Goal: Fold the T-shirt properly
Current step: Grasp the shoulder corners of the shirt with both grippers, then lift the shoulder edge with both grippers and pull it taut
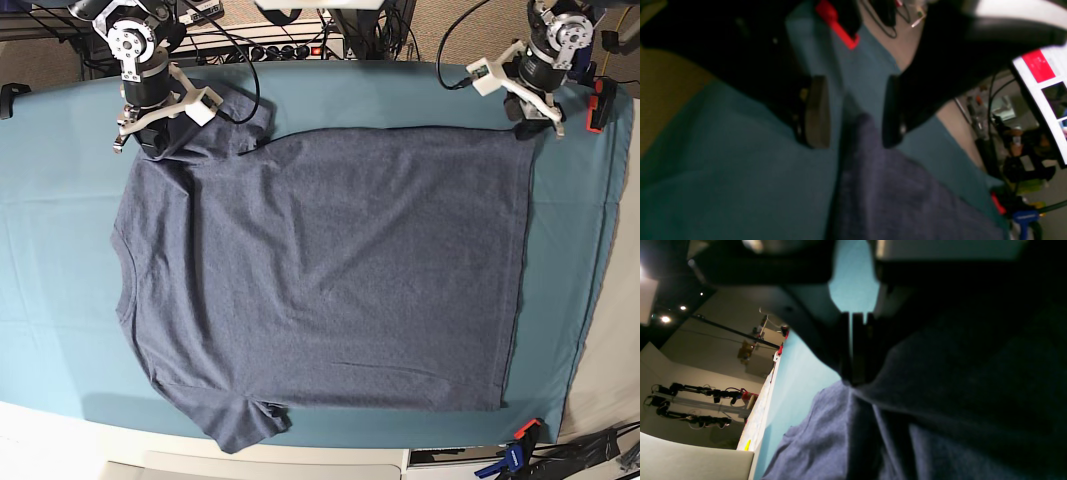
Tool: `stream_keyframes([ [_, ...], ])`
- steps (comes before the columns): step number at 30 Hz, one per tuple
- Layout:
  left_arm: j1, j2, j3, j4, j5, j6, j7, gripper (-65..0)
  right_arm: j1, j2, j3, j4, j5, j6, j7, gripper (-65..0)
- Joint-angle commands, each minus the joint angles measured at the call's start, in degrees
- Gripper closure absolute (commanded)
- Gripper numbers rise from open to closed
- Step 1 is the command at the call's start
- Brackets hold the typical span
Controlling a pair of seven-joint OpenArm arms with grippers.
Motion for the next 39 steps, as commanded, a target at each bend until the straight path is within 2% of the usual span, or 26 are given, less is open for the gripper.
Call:
stream_keyframes([
  [1,-0.55,-0.94,0.11,0.00,0.42,1.03,-0.09,-27.5,0.00,0.66,0.44,1.01,-0.94,-1.07,0.20,0.0],
  [11,-8.41,-0.94,8.11,-7.87,-0.70,1.03,-0.24,-26.9,0.00,0.66,0.44,1.01,-0.94,-1.07,0.11,0.0],
  [13,-9.11,-0.92,9.09,-8.22,-1.53,0.94,-0.24,-20.1,0.00,0.66,0.44,1.01,-0.94,-1.07,0.09,0.0],
  [16,-9.07,-1.05,9.11,-8.20,-2.58,0.57,-0.24,0.0,0.00,0.66,0.44,1.01,-0.94,-1.07,0.11,0.0],
  [21,-9.05,-2.89,9.11,-8.04,-4.13,0.70,0.83,0.0,0.00,0.66,0.48,1.01,-0.98,-1.07,-0.35,0.0],
  [26,-8.26,-6.60,9.11,-4.90,-6.27,4.59,5.05,0.0,-0.07,0.68,0.48,1.01,-1.79,-1.07,-0.39,0.0],
  [31,-4.72,-9.40,9.07,0.22,-6.69,4.66,6.78,0.0,-1.53,1.03,0.48,1.03,-3.13,-1.07,-1.05,0.0],
  [39,-1.55,-9.51,9.05,3.02,-7.10,4.61,7.67,0.0,-6.58,4.09,0.48,1.03,-5.29,-1.14,-2.82,0.0],
])
